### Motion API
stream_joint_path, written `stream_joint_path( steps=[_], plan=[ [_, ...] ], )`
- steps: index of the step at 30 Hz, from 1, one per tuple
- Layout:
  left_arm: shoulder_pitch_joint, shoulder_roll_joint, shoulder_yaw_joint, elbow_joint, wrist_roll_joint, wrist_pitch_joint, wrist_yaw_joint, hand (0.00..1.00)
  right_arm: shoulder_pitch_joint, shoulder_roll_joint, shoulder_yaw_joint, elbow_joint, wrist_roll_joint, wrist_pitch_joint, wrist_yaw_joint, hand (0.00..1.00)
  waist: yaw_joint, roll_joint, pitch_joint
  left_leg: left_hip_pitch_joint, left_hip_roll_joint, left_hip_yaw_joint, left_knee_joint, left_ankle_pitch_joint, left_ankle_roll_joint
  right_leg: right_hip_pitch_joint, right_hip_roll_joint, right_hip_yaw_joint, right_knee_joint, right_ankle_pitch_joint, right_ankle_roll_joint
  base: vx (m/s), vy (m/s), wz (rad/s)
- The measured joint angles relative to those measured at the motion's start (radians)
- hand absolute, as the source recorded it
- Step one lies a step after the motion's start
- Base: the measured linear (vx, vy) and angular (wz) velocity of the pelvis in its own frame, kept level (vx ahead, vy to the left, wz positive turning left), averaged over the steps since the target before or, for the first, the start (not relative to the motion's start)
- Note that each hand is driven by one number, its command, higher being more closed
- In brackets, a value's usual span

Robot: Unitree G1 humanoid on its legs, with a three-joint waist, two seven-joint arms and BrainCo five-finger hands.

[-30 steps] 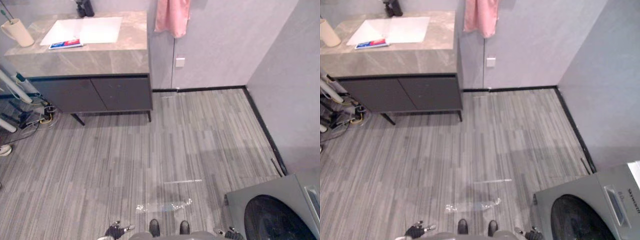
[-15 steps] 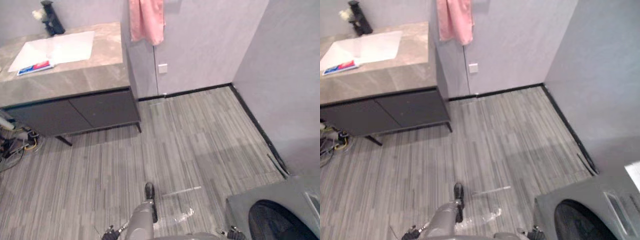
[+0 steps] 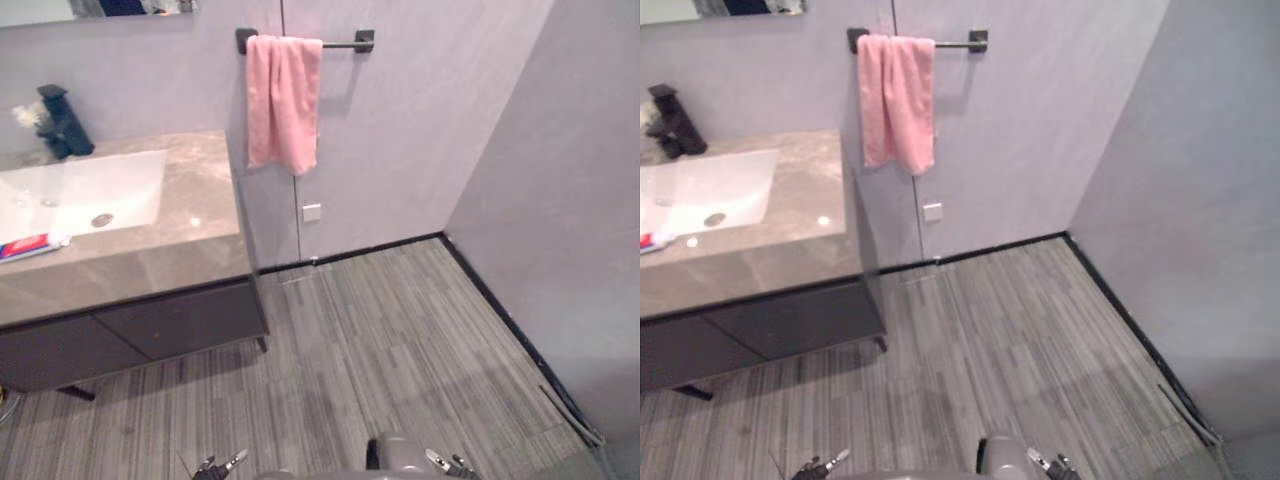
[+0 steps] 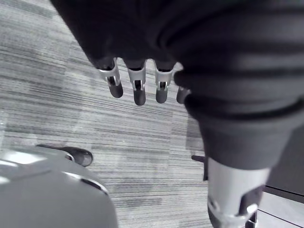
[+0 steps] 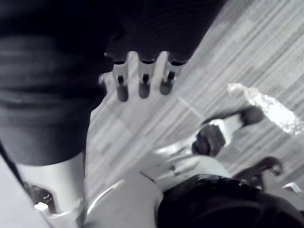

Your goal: Organize washtable

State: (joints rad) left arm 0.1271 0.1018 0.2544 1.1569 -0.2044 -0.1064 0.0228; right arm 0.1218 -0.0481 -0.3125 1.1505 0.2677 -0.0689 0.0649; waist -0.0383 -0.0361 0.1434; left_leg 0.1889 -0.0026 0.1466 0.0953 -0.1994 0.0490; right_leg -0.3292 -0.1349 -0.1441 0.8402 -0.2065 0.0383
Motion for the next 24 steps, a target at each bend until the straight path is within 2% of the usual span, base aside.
stream_joint_path(
  steps=[1,2,3,4,5,6,7,8,9,10,11,12,13,14,15,17,18,19,20,21,22,23,24],
  plan=[
    [0.0,-0.007,0.007,0.0,0.0,-0.001,0.0,0.0,0.004,-0.001,-0.003,-0.002,0.003,-0.001,0.0,0.0,0.0,0.009,-0.001,0.013,0.012,-0.003,-0.001,-0.012,-0.01,-0.005,0.003,-0.014,-0.102,0.005,0.0,0.56,-0.12,0.31],
    [-0.001,-0.024,0.024,-0.003,0.0,-0.007,0.001,0.0,0.007,-0.007,-0.006,-0.005,0.009,0.0,-0.001,0.0,0.002,0.027,0.0,0.034,0.039,-0.008,-0.001,-0.033,-0.039,-0.008,0.013,-0.029,-0.314,0.038,0.005,0.48,-0.118,0.21],
    [-0.001,-0.027,0.025,-0.004,0.0,-0.01,0.001,0.0,0.01,-0.008,-0.007,-0.01,0.009,0.0,-0.001,0.0,0.002,0.032,-0.001,0.044,0.051,-0.011,-0.003,-0.044,-0.052,-0.008,0.014,-0.037,-0.409,0.065,0.002,0.64,-0.18,0.29],
    [-0.001,-0.035,0.038,-0.01,0.001,-0.013,0.001,0.0,0.018,-0.005,-0.012,-0.027,0.006,0.001,-0.003,0.0,0.002,0.035,0.0,0.073,0.072,-0.016,-0.014,-0.063,-0.084,-0.005,0.022,-0.043,-0.565,0.14,-0.005,0.7,-0.229,0.29],
    [0.002,-0.051,0.073,-0.017,0.001,-0.015,0.002,0.0,0.033,-0.002,-0.014,-0.041,0.005,0.001,-0.006,0.0,0.001,0.039,-0.001,0.104,0.1,-0.018,-0.013,-0.08,-0.115,0.009,0.035,-0.046,-0.614,0.287,-0.01,0.73,-0.247,0.26],
    [0.005,-0.059,0.089,-0.016,0.001,-0.014,0.002,0.0,0.033,-0.006,-0.015,-0.04,0.002,0.0,-0.008,0.0,0.003,0.041,-0.002,0.116,0.119,-0.02,-0.005,-0.078,-0.126,0.02,0.046,-0.05,-0.613,0.334,-0.034,1.01,-0.401,0.17],
    [-0.012,-0.1,0.131,-0.027,0.002,-0.019,-0.002,0.0,0.019,-0.019,-0.018,-0.041,-0.006,-0.001,-0.021,0.0,0.015,0.066,0.0,0.106,0.162,-0.025,0.057,-0.014,-0.184,0.03,0.07,-0.087,-0.544,0.256,-0.06,0.71,-0.295,0.1],
    [-0.015,-0.107,0.133,-0.029,0.002,-0.02,-0.002,0.0,0.019,-0.021,-0.018,-0.042,-0.006,0.0,-0.022,0.0,0.016,0.069,0.0,0.103,0.165,-0.03,0.071,0.002,-0.186,0.036,0.07,-0.093,-0.537,0.244,-0.067,0.8,-0.367,0.21],
    [-0.022,-0.14,0.151,-0.04,0.0,-0.026,-0.001,0.0,0.024,-0.026,-0.019,-0.053,-0.008,0.001,-0.022,0.0,0.014,0.081,0.002,0.08,0.179,-0.042,0.162,0.066,-0.182,0.081,0.081,-0.107,-0.541,0.214,-0.079,0.36,-0.188,0.19],
    [-0.022,-0.144,0.165,-0.049,0.0,-0.029,-0.001,0.0,0.027,-0.028,-0.019,-0.066,-0.015,0.001,-0.023,0.0,0.01,0.085,0.002,0.057,0.189,-0.049,0.235,0.096,-0.172,0.11,0.088,-0.111,-0.554,0.204,-0.081,0.6,-0.288,0.18],
    [-0.021,-0.157,0.184,-0.064,0.0,-0.032,-0.001,0.0,0.033,-0.031,0.002,-0.083,-0.026,0.002,-0.025,0.0,0.011,0.085,0.003,-0.023,0.214,-0.065,0.445,0.183,-0.162,0.184,0.102,-0.117,-0.597,0.174,-0.087,0.56,-0.235,0.03],
    [-0.024,-0.154,0.185,-0.069,-0.001,-0.032,-0.004,0.0,0.032,-0.039,0.018,-0.086,-0.038,0.0,-0.029,0.0,0.014,0.084,0.007,-0.113,0.264,-0.054,0.658,0.174,-0.168,0.257,0.128,-0.113,-0.655,0.162,-0.093,0.63,-0.253,-0.05],
    [-0.026,-0.157,0.181,-0.07,-0.005,-0.034,-0.003,0.0,0.03,-0.041,0.017,-0.082,-0.044,0.0,-0.032,0.0,0.019,0.088,0.006,-0.14,0.288,-0.026,0.73,0.158,-0.17,0.293,0.138,-0.111,-0.68,0.161,-0.095,0.49,-0.194,-0.23],
    [-0.03,-0.155,0.176,-0.071,-0.027,-0.035,-0.001,0.0,0.027,-0.04,0.016,-0.074,-0.045,0.002,-0.041,0.0,0.03,0.081,0.011,-0.189,0.326,0.051,0.808,0.108,-0.157,0.367,0.148,-0.092,-0.729,0.158,-0.099,0.44,-0.175,-0.36],
    [-0.031,-0.149,0.165,-0.071,-0.043,-0.035,-0.001,0.0,0.019,-0.038,0.016,-0.064,-0.048,0.004,-0.041,0.0,0.036,0.075,0.013,-0.218,0.335,0.11,0.807,0.059,-0.158,0.425,0.143,-0.076,-0.765,0.158,-0.099,0.37,-0.129,-0.4],
    [-0.032,-0.137,0.128,-0.076,-0.067,-0.037,-0.001,0.0,0.002,-0.039,0.016,-0.038,-0.055,0.003,-0.041,0.0,0.047,0.072,0.014,-0.261,0.324,0.168,0.699,0.021,-0.162,0.479,0.124,-0.06,-0.798,0.153,-0.092,0.33,-0.067,-0.42],
    [-0.033,-0.131,0.113,-0.084,-0.075,-0.039,0.0,0.0,-0.009,-0.038,0.017,-0.034,-0.056,0.006,-0.04,0.0,0.056,0.062,0.013,-0.29,0.288,0.171,0.576,0.021,-0.16,0.506,0.103,-0.052,-0.82,0.131,-0.066,0.22,0.013,-0.35],
    [-0.033,-0.128,0.098,-0.083,-0.078,-0.039,0.003,0.0,-0.011,-0.04,0.018,-0.032,-0.055,0.008,-0.04,0.0,0.052,0.065,0.014,-0.301,0.268,0.162,0.497,0.021,-0.16,0.517,0.099,-0.052,-0.828,0.127,-0.06,0.23,0.075,-0.21],
    [-0.032,-0.115,0.07,-0.082,-0.082,-0.039,0.006,0.0,-0.008,-0.042,0.023,-0.033,-0.053,0.006,-0.04,0.0,0.052,0.067,0.013,-0.311,0.227,0.138,0.325,0.037,-0.17,0.529,0.089,-0.051,-0.829,0.113,-0.04,0.24,0.145,-0.04],
    [-0.032,-0.107,0.039,-0.079,-0.084,-0.04,0.006,0.0,-0.007,-0.049,0.044,-0.033,-0.052,0.006,-0.04,0.0,0.053,0.071,0.011,-0.319,0.197,0.111,0.197,0.093,-0.166,0.538,0.089,-0.051,-0.827,0.098,-0.02,0.25,0.177,-0.04],
    [-0.031,-0.107,0.027,-0.077,-0.087,-0.041,0.007,0.0,-0.006,-0.054,0.05,-0.032,-0.052,0.007,-0.04,0.0,0.054,0.077,0.008,-0.321,0.185,0.098,0.156,0.14,-0.156,0.542,0.093,-0.05,-0.824,0.089,-0.007,0.29,0.228,-0.01],
    [-0.036,-0.102,0.021,-0.065,-0.104,-0.044,0.005,0.0,-0.009,-0.054,0.061,-0.022,-0.053,0.008,-0.043,0.0,0.056,0.078,0.0,-0.319,0.166,0.072,0.137,0.21,-0.094,0.556,0.091,-0.046,-0.818,0.07,0.016,0.24,0.189,0.06],
    [-0.038,-0.088,0.013,-0.06,-0.105,-0.044,0.005,0.0,-0.008,-0.041,0.069,-0.017,-0.055,0.008,-0.041,0.0,0.055,0.057,-0.004,-0.315,0.147,0.075,0.132,0.211,-0.094,0.553,0.074,-0.051,-0.811,0.065,0.025,0.4,0.235,0.21]
  ],
)
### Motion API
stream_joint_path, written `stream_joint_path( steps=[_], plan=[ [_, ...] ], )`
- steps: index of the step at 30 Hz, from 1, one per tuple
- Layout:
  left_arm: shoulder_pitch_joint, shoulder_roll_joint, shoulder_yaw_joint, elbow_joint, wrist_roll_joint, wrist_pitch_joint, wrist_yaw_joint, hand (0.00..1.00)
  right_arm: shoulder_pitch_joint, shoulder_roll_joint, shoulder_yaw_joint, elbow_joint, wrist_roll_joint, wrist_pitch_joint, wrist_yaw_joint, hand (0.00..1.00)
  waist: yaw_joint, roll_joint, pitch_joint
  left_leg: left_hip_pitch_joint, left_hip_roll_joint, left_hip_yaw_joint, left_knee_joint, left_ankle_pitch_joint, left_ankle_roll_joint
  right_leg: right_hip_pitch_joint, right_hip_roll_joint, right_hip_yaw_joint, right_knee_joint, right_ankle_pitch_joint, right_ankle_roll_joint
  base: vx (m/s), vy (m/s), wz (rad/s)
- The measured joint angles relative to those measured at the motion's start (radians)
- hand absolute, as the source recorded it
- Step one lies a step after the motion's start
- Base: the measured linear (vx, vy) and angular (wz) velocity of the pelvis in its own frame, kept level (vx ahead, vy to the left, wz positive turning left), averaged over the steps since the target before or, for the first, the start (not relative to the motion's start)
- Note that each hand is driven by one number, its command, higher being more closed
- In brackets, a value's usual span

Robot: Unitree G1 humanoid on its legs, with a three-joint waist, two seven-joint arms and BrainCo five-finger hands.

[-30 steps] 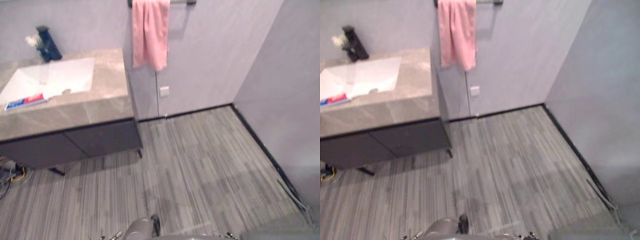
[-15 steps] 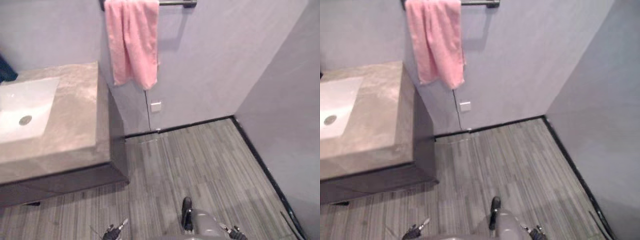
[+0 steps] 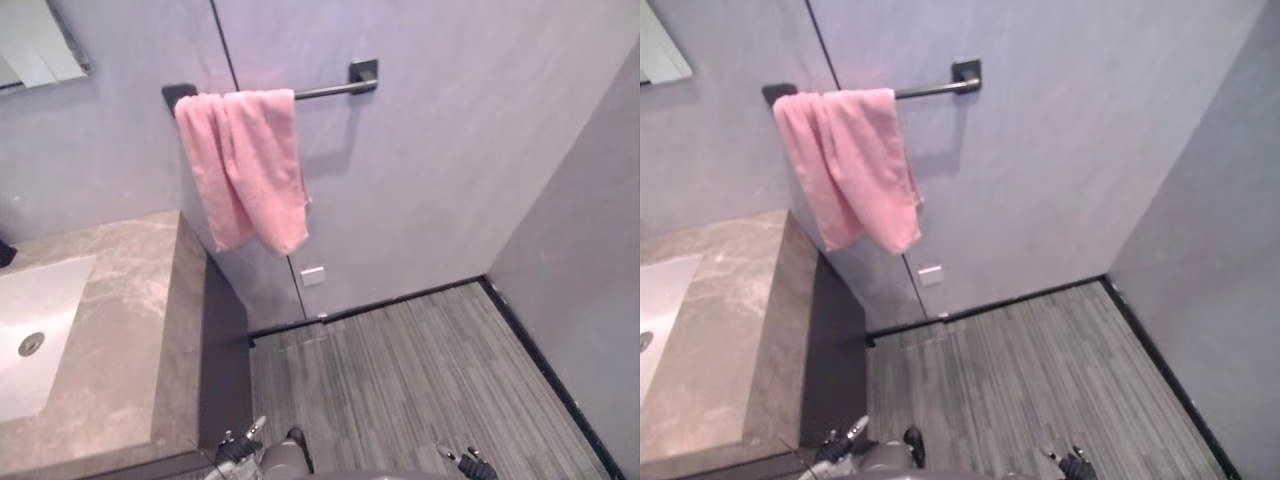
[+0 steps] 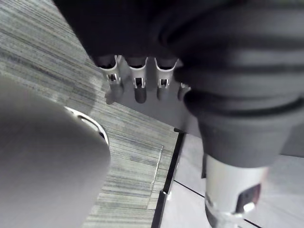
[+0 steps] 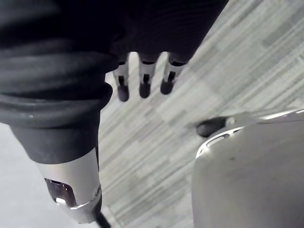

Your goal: Organize washtable

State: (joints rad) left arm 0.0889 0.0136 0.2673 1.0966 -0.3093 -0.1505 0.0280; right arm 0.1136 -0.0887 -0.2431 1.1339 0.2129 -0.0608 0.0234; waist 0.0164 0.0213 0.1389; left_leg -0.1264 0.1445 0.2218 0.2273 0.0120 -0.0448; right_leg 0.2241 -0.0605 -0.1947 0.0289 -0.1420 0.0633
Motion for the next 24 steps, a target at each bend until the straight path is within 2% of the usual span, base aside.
stream_joint_path(
  steps=[1,3,4,6,7,8,10,11,13,14,15,16,17,18,19,20,21,22,23,24],
  plan=[
    [-0.007,0.027,-0.003,0.004,-0.002,-0.001,-0.001,0.0,0.0,0.022,0.013,0.016,-0.001,-0.002,0.0,0.0,-0.001,-0.054,-0.005,0.015,-0.054,0.004,-0.027,-0.014,0.022,0.001,-0.051,-0.016,0.019,-0.027,0.029,0.27,0.131,0.26],
    [-0.011,0.044,-0.027,0.004,-0.001,0.001,-0.016,0.0,-0.002,0.03,0.012,0.021,-0.002,-0.001,-0.001,0.0,0.0,-0.067,-0.007,0.039,-0.083,0.004,-0.055,-0.014,0.029,0.011,-0.075,-0.026,0.031,-0.028,0.031,0.27,0.138,0.18],
    [-0.013,0.057,-0.07,0.015,0.011,0.002,-0.027,0.0,0.0,0.042,0.006,0.025,-0.007,-0.001,0.0,0.0,-0.001,-0.072,-0.005,0.117,-0.12,0.005,-0.126,-0.005,0.042,0.038,-0.106,-0.032,0.067,-0.028,0.032,0.26,0.155,0.07],
    [-0.014,0.052,-0.083,0.025,0.029,0.006,-0.026,0.0,0.0,0.041,0.002,0.023,-0.013,-0.002,0.003,0.0,-0.005,-0.069,-0.007,0.197,-0.145,0.002,-0.2,0.006,0.052,0.047,-0.122,-0.033,0.137,-0.028,0.034,0.14,0.117,-0.03],
    [-0.013,0.047,-0.085,0.028,0.037,0.005,-0.023,0.0,0.003,0.038,-0.002,0.02,-0.014,-0.003,0.003,0.0,-0.007,-0.06,-0.007,0.22,-0.148,0.0,-0.223,0.009,0.055,0.043,-0.126,-0.035,0.179,-0.028,0.034,0.05,0.124,0.02],
    [-0.014,0.046,-0.103,0.036,0.051,0.004,-0.017,0.0,0.006,0.033,-0.019,0.019,-0.015,-0.004,0.003,0.0,-0.012,-0.039,-0.004,0.248,-0.148,-0.011,-0.258,0.009,0.055,0.008,-0.136,-0.045,0.298,-0.03,0.036,0.01,0.085,0.26],
    [-0.012,0.057,-0.133,0.036,0.09,-0.002,-0.016,0.0,0.012,0.041,-0.036,0.01,-0.02,-0.003,0.003,0.0,-0.03,-0.05,-0.003,0.271,-0.155,-0.051,-0.285,-0.001,0.059,-0.102,-0.177,-0.047,0.567,-0.019,0.028,0.07,0.047,0.53],
    [-0.012,0.066,-0.15,0.035,0.095,-0.002,-0.02,0.0,0.025,0.043,-0.038,-0.01,-0.019,-0.002,0.003,0.0,-0.034,-0.058,-0.003,0.276,-0.165,-0.075,-0.293,-0.002,0.06,-0.165,-0.201,-0.04,0.692,0.014,0.012,0.14,-0.055,0.62],
    [-0.012,0.066,-0.146,0.04,0.095,-0.001,-0.02,0.0,0.037,0.049,-0.046,-0.021,-0.012,-0.002,0.002,0.0,-0.043,-0.058,-0.002,0.282,-0.166,-0.105,-0.301,-0.002,0.059,-0.206,-0.207,-0.023,0.786,0.069,-0.008,0.18,-0.107,0.59],
    [-0.013,0.062,-0.137,0.043,0.086,0.002,-0.025,0.0,0.036,0.041,-0.059,-0.021,-0.005,-0.003,0.002,0.0,-0.055,-0.052,0.002,0.298,-0.158,-0.137,-0.303,-0.002,0.063,-0.234,-0.205,-0.008,0.843,0.035,-0.017,0.22,-0.165,0.54],
    [-0.014,0.054,-0.111,0.044,0.083,0.01,-0.024,0.0,0.036,0.04,-0.063,-0.022,0.008,-0.004,0.002,0.0,-0.056,-0.046,0.009,0.298,-0.143,-0.154,-0.292,-0.009,0.061,-0.253,-0.19,0.005,0.834,-0.081,-0.006,0.22,-0.183,0.46],
    [-0.014,0.046,-0.093,0.047,0.083,0.011,-0.021,0.0,0.035,0.039,-0.063,-0.022,0.012,-0.004,0.002,0.0,-0.056,-0.04,0.012,0.298,-0.131,-0.162,-0.286,-0.015,0.056,-0.265,-0.181,0.005,0.818,-0.122,-0.006,0.17,-0.211,0.34],
    [-0.018,0.029,-0.058,0.051,0.083,0.011,-0.021,0.0,0.034,0.033,-0.075,-0.022,0.013,-0.005,0.002,0.0,-0.055,-0.016,0.027,0.307,-0.092,-0.173,-0.277,-0.028,0.037,-0.292,-0.149,0.015,0.771,-0.172,-0.007,0.13,-0.228,0.27],
    [-0.018,0.015,-0.028,0.057,0.084,0.01,-0.021,0.0,0.036,0.025,-0.077,-0.025,0.013,-0.007,0.002,0.0,-0.055,0.008,0.036,0.308,-0.046,-0.177,-0.273,-0.045,0.011,-0.315,-0.11,0.046,0.675,-0.179,0.005,0.09,-0.237,0.27],
    [-0.016,0.011,-0.015,0.058,0.083,0.01,-0.021,0.0,0.036,0.025,-0.075,-0.03,0.013,-0.007,0.001,0.0,-0.054,0.008,0.035,0.304,-0.032,-0.181,-0.267,-0.057,-0.006,-0.318,-0.097,0.069,0.609,-0.174,0.013,0.07,-0.267,0.36],
    [-0.015,0.015,0.009,0.054,0.084,0.009,-0.023,0.0,0.039,0.04,-0.075,-0.028,0.012,-0.006,0.0,0.0,-0.053,-0.023,0.031,0.304,-0.027,-0.184,-0.262,-0.068,-0.023,-0.315,-0.09,0.136,0.449,-0.141,0.046,0.09,-0.354,0.33],
    [-0.01,0.031,0.017,0.046,0.084,0.009,-0.025,0.0,0.046,0.054,-0.077,-0.021,0.013,-0.006,-0.001,0.0,-0.051,-0.055,0.024,0.305,-0.04,-0.185,-0.265,-0.068,-0.026,-0.315,-0.105,0.171,0.374,-0.1,0.052,0.16,-0.388,0.49],
    [-0.008,0.025,0.05,0.047,0.084,0.012,-0.019,0.0,0.052,0.051,-0.092,-0.017,0.02,-0.002,-0.002,0.0,-0.056,-0.06,0.019,0.315,-0.008,-0.187,-0.261,-0.064,-0.055,-0.311,-0.091,0.13,0.384,-0.085,0.039,0.23,-0.393,0.47],
    [-0.003,0.001,0.059,0.041,0.084,0.012,-0.017,0.0,0.054,0.038,-0.094,-0.019,0.021,-0.002,-0.001,0.0,-0.054,-0.031,0.009,0.307,0.017,-0.154,-0.246,-0.06,-0.064,-0.298,-0.062,0.099,0.367,-0.09,0.017,0.3,-0.32,0.52],
    [0.0,-0.007,0.059,0.039,0.085,0.012,-0.016,0.0,0.053,0.032,-0.095,-0.019,0.021,-0.003,-0.001,0.0,-0.056,-0.018,0.011,0.308,0.031,-0.132,-0.248,-0.058,-0.064,-0.286,-0.049,0.081,0.355,-0.087,0.004,0.36,-0.339,0.64]
  ],
)
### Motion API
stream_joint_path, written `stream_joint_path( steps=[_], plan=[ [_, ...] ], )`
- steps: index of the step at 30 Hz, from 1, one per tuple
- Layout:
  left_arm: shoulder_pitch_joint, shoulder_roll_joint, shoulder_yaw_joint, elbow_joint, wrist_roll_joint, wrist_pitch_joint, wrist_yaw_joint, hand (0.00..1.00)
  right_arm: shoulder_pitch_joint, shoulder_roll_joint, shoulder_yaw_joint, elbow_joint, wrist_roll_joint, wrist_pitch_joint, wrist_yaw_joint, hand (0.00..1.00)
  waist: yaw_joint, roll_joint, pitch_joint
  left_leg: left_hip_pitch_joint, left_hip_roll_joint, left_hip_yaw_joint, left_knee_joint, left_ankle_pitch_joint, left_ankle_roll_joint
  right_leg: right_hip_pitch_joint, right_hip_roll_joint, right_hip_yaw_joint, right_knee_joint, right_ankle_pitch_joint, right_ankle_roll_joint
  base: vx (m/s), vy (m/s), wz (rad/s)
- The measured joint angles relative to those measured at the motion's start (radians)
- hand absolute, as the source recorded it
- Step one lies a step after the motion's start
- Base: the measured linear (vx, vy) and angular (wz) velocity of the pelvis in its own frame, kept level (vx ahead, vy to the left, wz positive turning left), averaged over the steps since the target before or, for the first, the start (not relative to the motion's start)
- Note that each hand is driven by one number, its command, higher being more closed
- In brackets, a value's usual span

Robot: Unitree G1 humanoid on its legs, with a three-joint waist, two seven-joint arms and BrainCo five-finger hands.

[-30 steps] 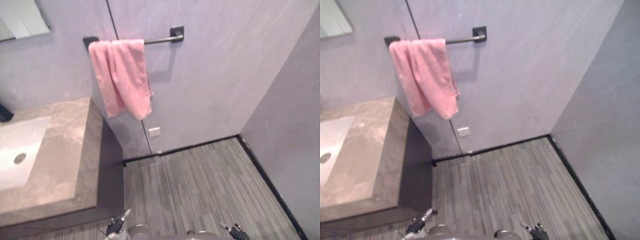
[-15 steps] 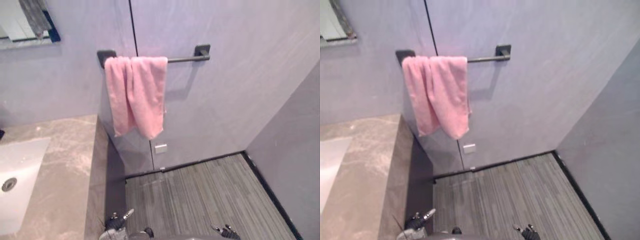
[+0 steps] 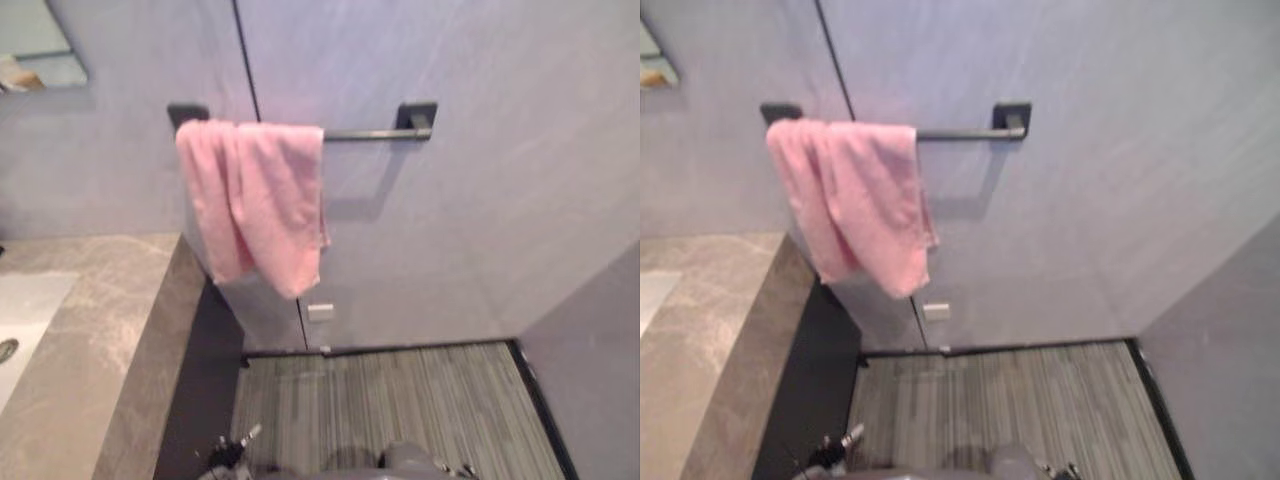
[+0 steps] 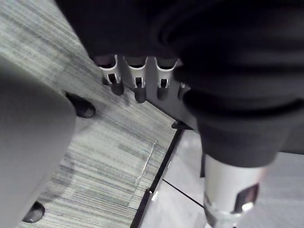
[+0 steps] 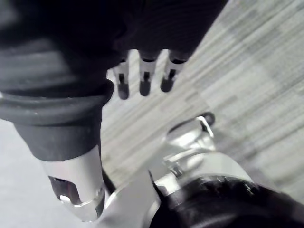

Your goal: Organize washtable

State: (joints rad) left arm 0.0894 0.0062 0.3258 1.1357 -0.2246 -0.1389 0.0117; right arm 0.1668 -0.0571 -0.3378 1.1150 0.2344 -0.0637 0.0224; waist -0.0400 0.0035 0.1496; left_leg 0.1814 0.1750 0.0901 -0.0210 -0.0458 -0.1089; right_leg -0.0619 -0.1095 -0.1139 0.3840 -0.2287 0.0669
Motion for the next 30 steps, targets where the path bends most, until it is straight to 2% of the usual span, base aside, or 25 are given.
stream_joint_path(
  steps=[1,2,3,5,6,8,10,12,13,15,19,24,28,30],
  plan=[
    [0.0,-0.015,0.001,0.0,0.0,-0.001,0.003,0.0,-0.001,-0.013,0.001,0.003,-0.001,0.001,0.001,0.0,0.0,0.019,-0.005,-0.001,0.042,0.008,-0.014,0.015,-0.021,0.032,0.038,-0.044,-0.028,-0.005,-0.016,0.32,-0.272,0.61],
    [0.001,-0.014,0.001,-0.001,0.0,-0.001,0.005,0.0,-0.001,-0.017,0.002,0.009,-0.002,0.003,0.0,0.0,0.002,0.022,-0.006,-0.003,0.06,0.001,-0.015,0.022,-0.033,0.045,0.052,-0.064,-0.042,-0.002,-0.021,0.29,-0.262,0.75],
    [0.002,-0.014,0.0,-0.004,0.0,-0.001,0.008,0.0,-0.004,-0.017,0.005,0.017,-0.006,0.003,0.0,0.0,0.003,0.021,-0.008,-0.019,0.083,-0.013,0.006,0.028,-0.042,0.074,0.073,-0.096,-0.069,0.004,-0.031,0.22,-0.202,0.53],
    [0.002,-0.007,-0.001,-0.011,-0.001,-0.002,0.008,0.0,-0.014,-0.009,0.011,0.017,-0.01,0.0,-0.001,0.0,0.006,0.009,-0.01,-0.071,0.091,-0.032,0.094,0.026,-0.045,0.112,0.081,-0.132,-0.11,0.008,-0.038,0.22,-0.204,0.65],
    [0.002,-0.002,-0.001,-0.028,-0.002,-0.002,0.009,0.0,-0.016,-0.007,0.024,0.015,-0.01,-0.002,-0.001,0.0,0.013,-0.007,-0.005,-0.127,0.093,-0.047,0.192,0.013,-0.059,0.134,0.082,-0.146,-0.131,0.013,-0.046,0.19,-0.173,0.61],
    [0.002,-0.002,-0.008,-0.044,-0.02,-0.004,0.011,0.0,-0.048,-0.022,0.026,0.025,-0.01,0.006,-0.006,0.0,0.035,-0.012,0.001,-0.184,0.094,-0.059,0.294,-0.015,-0.072,0.166,0.081,-0.16,-0.149,0.017,-0.052,0.12,-0.095,0.36],
    [-0.005,-0.003,-0.032,-0.044,-0.02,-0.002,0.012,0.0,-0.101,-0.028,0.027,0.041,-0.009,0.016,-0.014,0.0,0.048,-0.004,0.003,-0.186,0.077,-0.057,0.289,-0.039,-0.07,0.188,0.076,-0.161,-0.164,0.017,-0.052,0.06,0.004,0.21],
    [-0.007,-0.003,-0.065,-0.037,-0.02,-0.002,0.011,0.0,-0.142,-0.028,0.024,0.038,-0.003,0.0,-0.019,0.0,0.057,0.008,-0.006,-0.148,0.018,-0.05,0.138,-0.011,-0.05,0.191,0.06,-0.157,-0.18,0.017,-0.051,0.05,0.107,0.34],
    [-0.006,0.002,-0.081,-0.035,-0.021,-0.003,0.013,0.0,-0.143,-0.027,0.027,0.037,0.0,0.0,-0.019,0.0,0.059,0.007,-0.011,-0.14,0.011,-0.05,0.11,-0.004,-0.053,0.193,0.058,-0.152,-0.189,0.017,-0.05,0.06,0.107,0.32],
    [-0.002,0.025,-0.095,-0.035,-0.022,-0.003,0.013,0.0,-0.155,0.019,0.037,0.048,-0.001,0.002,-0.017,0.0,0.06,-0.004,-0.017,-0.116,-0.017,-0.03,0.049,0.019,-0.035,0.196,0.039,-0.112,-0.22,0.036,-0.024,0.06,0.116,-0.05],
    [-0.005,0.047,-0.097,-0.008,-0.019,-0.002,0.015,0.0,-0.143,0.031,0.033,0.058,-0.003,0.001,-0.02,0.0,0.05,-0.024,-0.031,-0.063,-0.046,0.028,0.002,0.026,-0.024,0.212,0.013,-0.064,-0.257,0.06,0.001,0.04,0.093,-0.45],
    [-0.035,0.066,-0.14,-0.028,-0.006,-0.002,0.039,0.0,-0.126,0.029,0.025,0.071,-0.01,0.002,-0.022,0.0,0.049,-0.037,-0.044,-0.074,-0.07,0.035,-0.021,0.043,-0.001,0.195,-0.005,-0.063,-0.287,0.084,0.011,-0.04,0.05,-0.05],
    [-0.019,0.136,-0.257,-0.235,0.021,-0.005,0.056,0.0,-0.13,0.011,0.07,0.069,-0.012,0.002,-0.02,0.0,0.047,-0.034,-0.045,-0.083,-0.08,0.023,-0.055,0.074,0.008,0.176,-0.012,-0.067,-0.285,0.087,0.015,-0.1,0.009,0.07],
    [-0.006,0.229,-0.335,-0.436,0.044,-0.02,0.029,0.0,-0.149,-0.013,0.084,0.069,-0.013,0.004,-0.017,0.0,0.045,-0.026,-0.045,-0.09,-0.084,0.024,-0.072,0.092,0.013,0.156,-0.014,-0.053,-0.284,0.095,0.02,-0.11,0.014,-0.06]
  ],
)
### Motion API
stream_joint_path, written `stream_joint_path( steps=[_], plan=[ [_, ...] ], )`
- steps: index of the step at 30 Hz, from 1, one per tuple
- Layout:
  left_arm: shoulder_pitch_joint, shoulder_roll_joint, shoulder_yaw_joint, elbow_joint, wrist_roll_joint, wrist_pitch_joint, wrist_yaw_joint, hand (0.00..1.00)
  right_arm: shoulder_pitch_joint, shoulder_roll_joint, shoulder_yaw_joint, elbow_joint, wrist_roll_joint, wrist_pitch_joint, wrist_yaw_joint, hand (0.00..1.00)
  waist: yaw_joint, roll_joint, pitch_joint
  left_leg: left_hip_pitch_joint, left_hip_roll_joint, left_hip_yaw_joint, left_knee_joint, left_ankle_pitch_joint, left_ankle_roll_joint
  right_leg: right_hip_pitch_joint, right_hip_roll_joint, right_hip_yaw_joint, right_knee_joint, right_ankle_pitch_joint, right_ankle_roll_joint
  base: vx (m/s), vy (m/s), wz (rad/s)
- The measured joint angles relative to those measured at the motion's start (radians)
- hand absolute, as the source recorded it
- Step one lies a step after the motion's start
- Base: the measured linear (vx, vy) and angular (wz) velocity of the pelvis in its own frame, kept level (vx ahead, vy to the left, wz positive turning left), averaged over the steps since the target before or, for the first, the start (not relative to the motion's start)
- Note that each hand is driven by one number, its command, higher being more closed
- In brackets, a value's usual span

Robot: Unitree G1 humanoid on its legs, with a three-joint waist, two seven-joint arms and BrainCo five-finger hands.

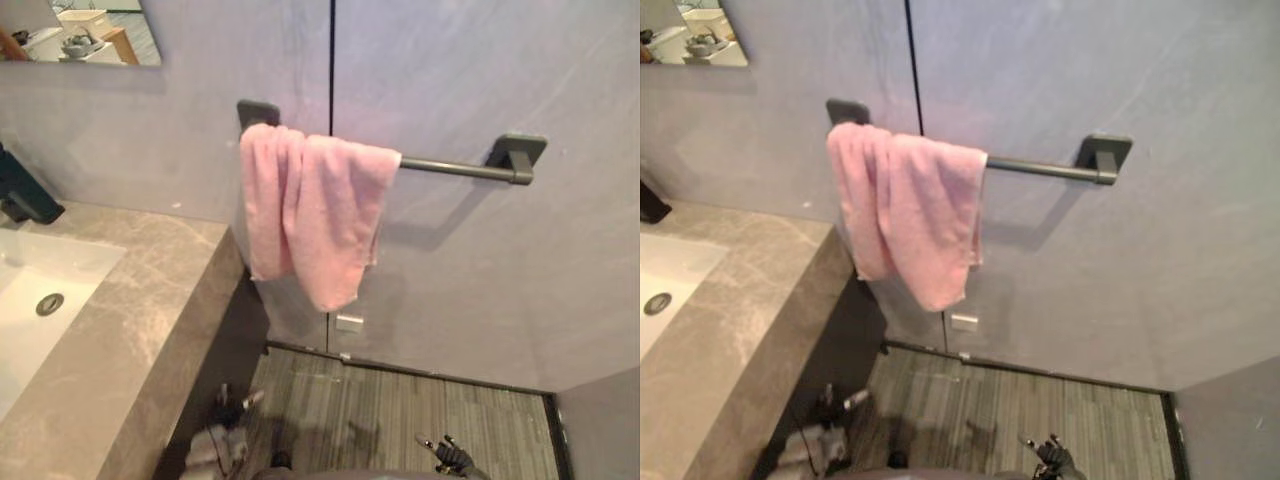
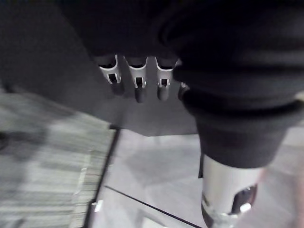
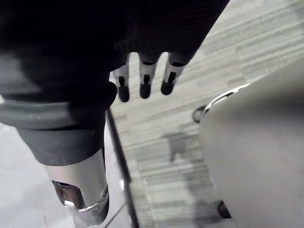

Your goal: Organize washtable

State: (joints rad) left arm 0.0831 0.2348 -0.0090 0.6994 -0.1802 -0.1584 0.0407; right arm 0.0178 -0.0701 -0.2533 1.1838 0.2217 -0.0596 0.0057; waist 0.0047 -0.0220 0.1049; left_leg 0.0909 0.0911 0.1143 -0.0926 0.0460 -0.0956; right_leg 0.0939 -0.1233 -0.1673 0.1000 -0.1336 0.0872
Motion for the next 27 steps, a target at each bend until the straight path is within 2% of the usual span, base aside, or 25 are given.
stream_joint_path(
  steps=[3,5,12,15,17,20,27],
  plan=[
    [0.01,0.095,0.0,-0.161,-0.002,-0.03,-0.063,0.0,-0.033,-0.06,-0.003,0.001,0.003,0.003,0.021,0.0,-0.006,0.009,-0.005,-0.002,-0.004,0.034,0.0,0.0,0.001,-0.025,-0.001,0.038,-0.007,0.024,0.004,-0.11,0.041,-0.36],
    [0.008,0.122,-0.001,-0.227,-0.002,-0.042,-0.084,0.0,-0.049,-0.087,-0.006,0.001,0.004,0.003,0.027,0.0,-0.019,0.011,-0.006,-0.007,-0.007,0.041,-0.001,0.002,0.004,-0.025,-0.003,0.049,-0.033,0.042,0.007,-0.08,0.043,-0.23],
    [0.009,0.126,0.006,-0.509,0.005,-0.07,-0.101,0.0,-0.026,-0.072,-0.067,0.001,0.024,0.021,0.043,0.0,-0.023,0.022,-0.014,-0.004,-0.006,0.056,-0.002,0.003,0.005,-0.015,0.001,0.065,-0.069,0.066,0.006,-0.02,0.01,-0.07],
    [0.009,0.086,0.038,-0.577,0.101,-0.086,-0.037,0.0,-0.013,-0.05,-0.07,0.001,0.024,0.025,0.042,0.0,-0.022,0.029,-0.017,0.003,-0.003,0.058,-0.003,0.003,0.004,-0.008,0.005,0.068,-0.072,0.067,0.005,0.02,-0.013,-0.05],
    [0.01,0.034,0.061,-0.613,0.185,-0.087,0.036,0.0,-0.011,-0.044,-0.073,0.001,0.024,0.025,0.039,0.0,-0.021,0.032,-0.019,0.008,-0.003,0.064,-0.003,0.002,0.004,-0.006,0.006,0.078,-0.074,0.069,0.002,0.0,0.0,-0.09],
    [0.014,0.011,0.063,-0.638,0.222,-0.087,0.093,0.0,-0.009,-0.034,-0.072,-0.001,0.024,0.024,0.036,0.0,-0.02,0.031,-0.019,0.02,-0.003,0.073,-0.009,0.001,0.005,0.008,0.006,0.086,-0.084,0.074,-0.004,-0.02,0.006,-0.09],
    [0.025,-0.03,0.129,-0.726,0.253,-0.091,0.143,0.0,0.03,0.0,-0.043,-0.032,0.022,0.024,0.036,0.0,-0.019,0.02,-0.03,0.03,-0.001,0.087,-0.009,0.0,0.006,0.01,0.006,0.091,-0.083,0.078,-0.001,-0.05,0.002,-0.04]
  ],
)
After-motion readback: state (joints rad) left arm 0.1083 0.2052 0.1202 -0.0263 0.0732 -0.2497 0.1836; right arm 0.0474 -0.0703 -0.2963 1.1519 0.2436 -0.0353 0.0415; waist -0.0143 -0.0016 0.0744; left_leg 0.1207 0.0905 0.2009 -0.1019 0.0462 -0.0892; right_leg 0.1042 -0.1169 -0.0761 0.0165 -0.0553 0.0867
